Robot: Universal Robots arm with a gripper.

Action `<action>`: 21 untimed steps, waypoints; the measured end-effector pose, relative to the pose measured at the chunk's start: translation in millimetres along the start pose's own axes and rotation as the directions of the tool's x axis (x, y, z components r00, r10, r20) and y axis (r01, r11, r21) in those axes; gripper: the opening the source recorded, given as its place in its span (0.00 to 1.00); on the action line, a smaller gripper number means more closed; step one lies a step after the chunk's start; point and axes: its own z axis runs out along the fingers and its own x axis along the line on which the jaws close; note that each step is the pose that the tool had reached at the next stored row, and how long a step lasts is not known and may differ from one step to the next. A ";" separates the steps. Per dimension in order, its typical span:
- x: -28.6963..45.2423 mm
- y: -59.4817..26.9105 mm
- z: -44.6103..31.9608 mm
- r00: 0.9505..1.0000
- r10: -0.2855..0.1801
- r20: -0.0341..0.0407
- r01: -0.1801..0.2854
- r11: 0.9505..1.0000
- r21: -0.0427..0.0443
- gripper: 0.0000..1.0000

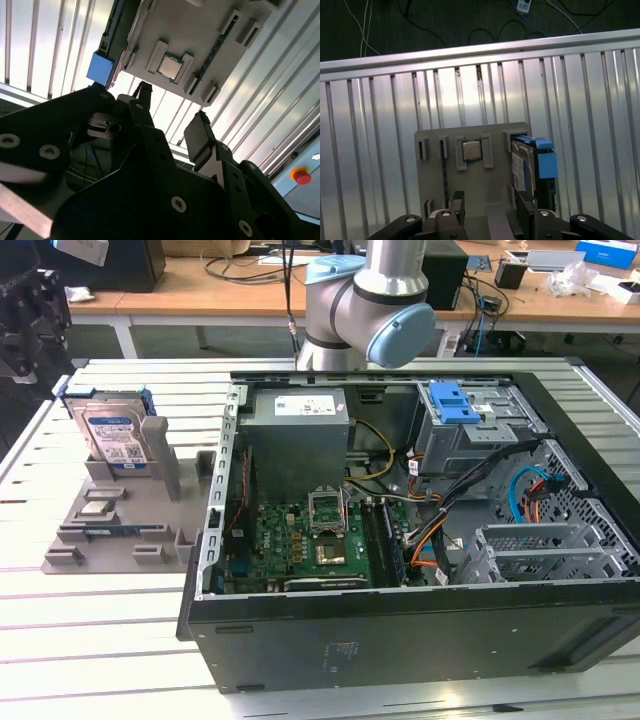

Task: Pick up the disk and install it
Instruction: 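Pick up the disk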

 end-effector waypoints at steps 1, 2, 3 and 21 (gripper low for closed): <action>-1.6 0.2 0.0 1.000 0.000 0.000 0.000 1.000 0.000 0.54; -3.8 0.4 0.1 1.000 0.000 0.000 0.000 1.000 0.000 0.54; -5.7 0.6 0.2 1.000 0.000 0.000 0.000 1.000 0.000 0.54; -49.3 5.1 26.3 1.000 -0.026 -0.001 0.026 1.000 0.000 0.54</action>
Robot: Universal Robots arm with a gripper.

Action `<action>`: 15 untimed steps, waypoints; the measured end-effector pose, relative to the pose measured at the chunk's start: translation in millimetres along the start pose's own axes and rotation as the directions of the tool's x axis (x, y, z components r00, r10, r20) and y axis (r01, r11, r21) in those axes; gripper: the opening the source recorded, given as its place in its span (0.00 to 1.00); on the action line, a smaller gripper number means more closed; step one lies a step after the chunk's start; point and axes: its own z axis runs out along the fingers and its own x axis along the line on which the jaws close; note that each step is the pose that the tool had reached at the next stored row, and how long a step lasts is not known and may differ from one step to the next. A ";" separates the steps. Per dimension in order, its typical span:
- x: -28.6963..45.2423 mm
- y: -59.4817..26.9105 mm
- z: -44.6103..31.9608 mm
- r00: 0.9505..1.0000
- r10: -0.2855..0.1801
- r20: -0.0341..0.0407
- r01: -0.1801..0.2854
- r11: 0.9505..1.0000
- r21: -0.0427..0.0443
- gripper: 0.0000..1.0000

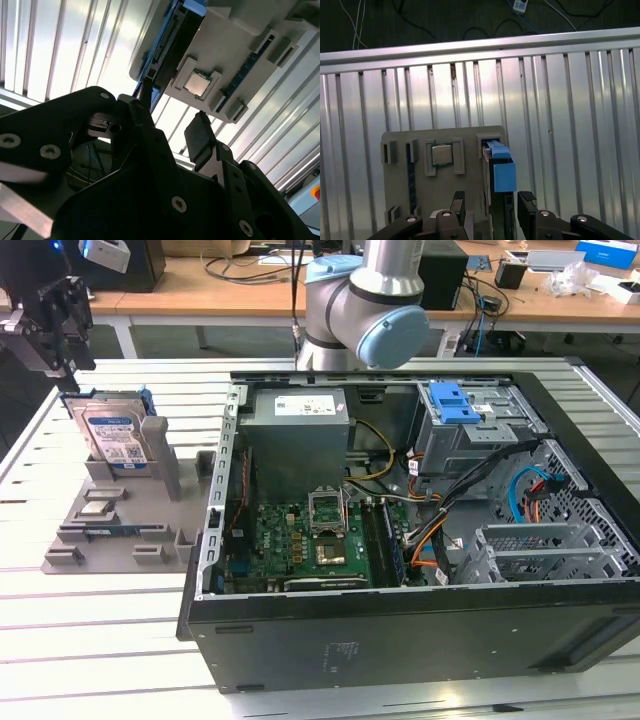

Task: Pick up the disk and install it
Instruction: 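Pick up the disk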

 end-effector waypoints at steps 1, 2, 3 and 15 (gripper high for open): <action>-1.6 0.1 1.7 1.000 -0.003 0.000 0.003 1.000 0.000 0.54; -2.8 0.2 3.2 1.000 -0.004 0.000 0.004 1.000 0.000 0.54; -3.4 0.3 4.3 1.000 -0.004 0.000 0.004 1.000 0.000 0.54; -10.9 0.4 21.3 1.000 -0.010 0.000 0.010 1.000 0.000 0.54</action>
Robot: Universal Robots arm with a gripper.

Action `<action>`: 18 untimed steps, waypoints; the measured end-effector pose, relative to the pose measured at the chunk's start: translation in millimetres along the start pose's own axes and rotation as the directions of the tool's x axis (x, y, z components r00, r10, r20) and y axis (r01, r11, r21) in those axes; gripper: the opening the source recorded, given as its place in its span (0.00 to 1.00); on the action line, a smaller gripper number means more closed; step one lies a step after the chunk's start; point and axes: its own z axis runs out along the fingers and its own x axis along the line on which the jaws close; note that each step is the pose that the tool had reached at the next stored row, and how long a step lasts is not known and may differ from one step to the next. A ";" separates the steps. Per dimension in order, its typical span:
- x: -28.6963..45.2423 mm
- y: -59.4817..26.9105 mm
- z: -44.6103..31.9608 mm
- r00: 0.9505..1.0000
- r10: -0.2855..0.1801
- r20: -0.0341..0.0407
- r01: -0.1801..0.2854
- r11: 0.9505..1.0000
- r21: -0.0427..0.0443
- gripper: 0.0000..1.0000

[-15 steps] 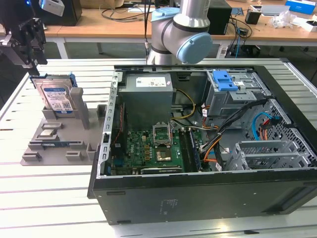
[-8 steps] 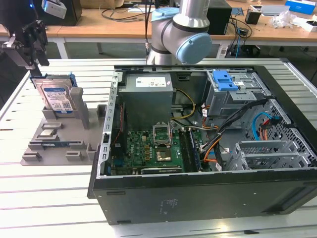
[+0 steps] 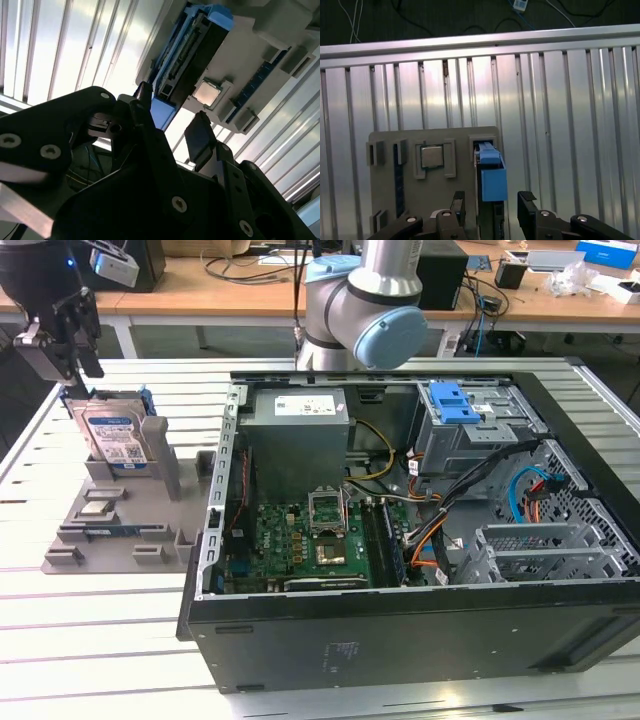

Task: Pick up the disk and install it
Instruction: 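Pick up the disk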

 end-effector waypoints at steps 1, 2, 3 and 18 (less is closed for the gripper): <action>0.0 0.1 1.6 1.000 -0.001 0.000 0.001 1.000 0.000 0.54; 0.0 0.2 3.2 1.000 -0.003 0.000 0.003 1.000 0.000 0.54; 0.0 0.7 6.0 1.000 -0.007 0.000 0.007 1.000 0.000 0.54; -0.1 2.5 42.2 0.998 -0.058 -0.001 0.058 0.998 -0.001 0.54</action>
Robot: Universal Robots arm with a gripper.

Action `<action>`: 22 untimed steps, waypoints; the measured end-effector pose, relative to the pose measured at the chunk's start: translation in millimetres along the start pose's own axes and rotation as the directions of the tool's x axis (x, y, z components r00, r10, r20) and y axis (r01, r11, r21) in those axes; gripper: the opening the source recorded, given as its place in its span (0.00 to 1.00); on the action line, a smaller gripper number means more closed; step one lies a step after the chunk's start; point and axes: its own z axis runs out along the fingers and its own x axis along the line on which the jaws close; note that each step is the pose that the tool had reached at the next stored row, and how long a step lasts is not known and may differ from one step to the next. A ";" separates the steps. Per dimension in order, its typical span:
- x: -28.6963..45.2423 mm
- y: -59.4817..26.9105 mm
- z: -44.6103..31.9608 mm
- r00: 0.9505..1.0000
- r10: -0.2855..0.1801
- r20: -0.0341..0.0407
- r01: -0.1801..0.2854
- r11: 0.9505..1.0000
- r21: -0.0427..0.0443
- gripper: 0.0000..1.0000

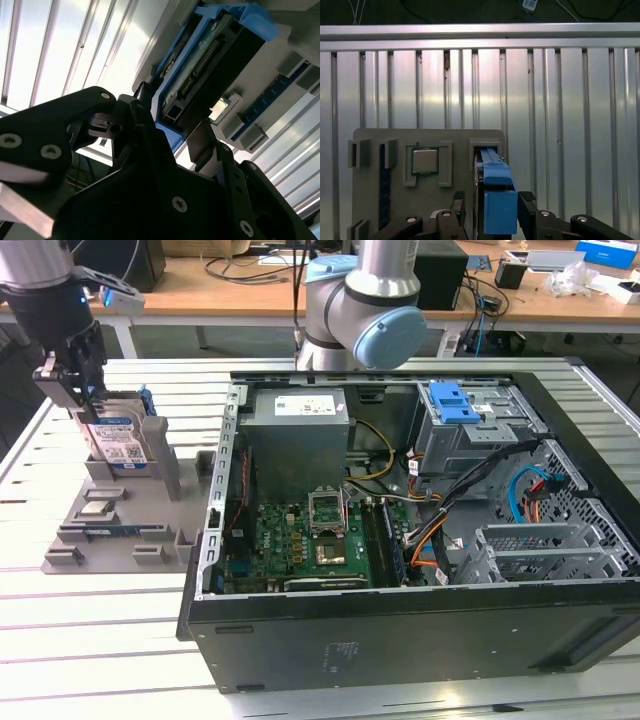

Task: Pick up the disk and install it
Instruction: 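Pick up the disk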

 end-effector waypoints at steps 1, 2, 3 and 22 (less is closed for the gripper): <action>0.0 -0.1 3.2 1.000 0.000 0.000 0.000 1.000 0.000 0.54; 0.0 -0.1 4.9 1.000 0.000 0.000 0.000 1.000 0.000 0.54; 0.1 -0.1 5.7 1.000 0.000 0.000 0.000 1.000 0.000 0.54; 0.1 -0.1 7.0 1.000 0.000 0.000 0.000 1.000 0.000 0.37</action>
